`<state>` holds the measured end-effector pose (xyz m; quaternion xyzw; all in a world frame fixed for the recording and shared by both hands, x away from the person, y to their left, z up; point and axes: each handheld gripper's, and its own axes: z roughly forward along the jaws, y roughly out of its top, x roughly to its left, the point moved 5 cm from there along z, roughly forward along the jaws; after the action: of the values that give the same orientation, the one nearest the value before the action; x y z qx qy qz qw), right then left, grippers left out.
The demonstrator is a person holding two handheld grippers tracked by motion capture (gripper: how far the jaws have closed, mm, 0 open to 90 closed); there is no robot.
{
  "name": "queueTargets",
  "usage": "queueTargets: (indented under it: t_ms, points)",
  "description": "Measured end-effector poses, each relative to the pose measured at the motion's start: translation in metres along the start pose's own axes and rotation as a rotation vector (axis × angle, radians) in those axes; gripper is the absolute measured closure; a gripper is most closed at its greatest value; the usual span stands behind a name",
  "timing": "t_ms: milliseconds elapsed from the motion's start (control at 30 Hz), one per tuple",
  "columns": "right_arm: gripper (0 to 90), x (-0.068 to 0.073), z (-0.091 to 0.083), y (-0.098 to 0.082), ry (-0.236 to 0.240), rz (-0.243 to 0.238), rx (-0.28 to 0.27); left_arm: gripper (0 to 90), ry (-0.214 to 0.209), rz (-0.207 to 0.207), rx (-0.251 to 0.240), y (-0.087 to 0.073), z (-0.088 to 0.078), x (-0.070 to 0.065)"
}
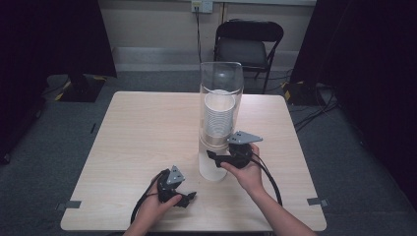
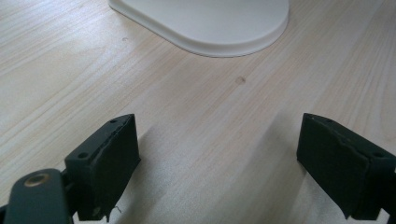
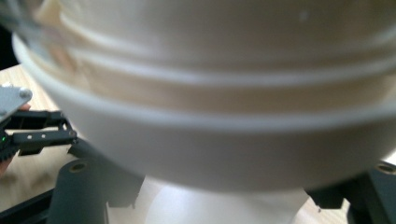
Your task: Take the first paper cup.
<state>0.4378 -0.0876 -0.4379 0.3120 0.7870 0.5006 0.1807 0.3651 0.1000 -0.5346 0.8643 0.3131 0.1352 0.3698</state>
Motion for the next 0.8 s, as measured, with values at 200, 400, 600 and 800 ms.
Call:
queueTargets:
  t_ms: [200,400,600,800]
  points:
    - [34.9,-0.002,0.0,-0.004,-0.006,-0.032,-0.035,12.3,-0.001,0.0,0.0,0.0,0.0,0.0]
    - [35.6,0.0,0.001,-0.011,-0.016,-0.042,-0.097,12.2,0.001,0.006,0.001,0.0,0.0,0.0]
    - [35.9,-0.001,0.002,-0.012,-0.015,-0.047,-0.097,12.2,-0.004,0.004,-0.013,0.0,0.001,0.0]
    - [37.0,-0.007,0.021,-0.087,-0.035,-0.043,0.148,11.8,-0.006,0.0,-0.013,0.0,0.001,0.0]
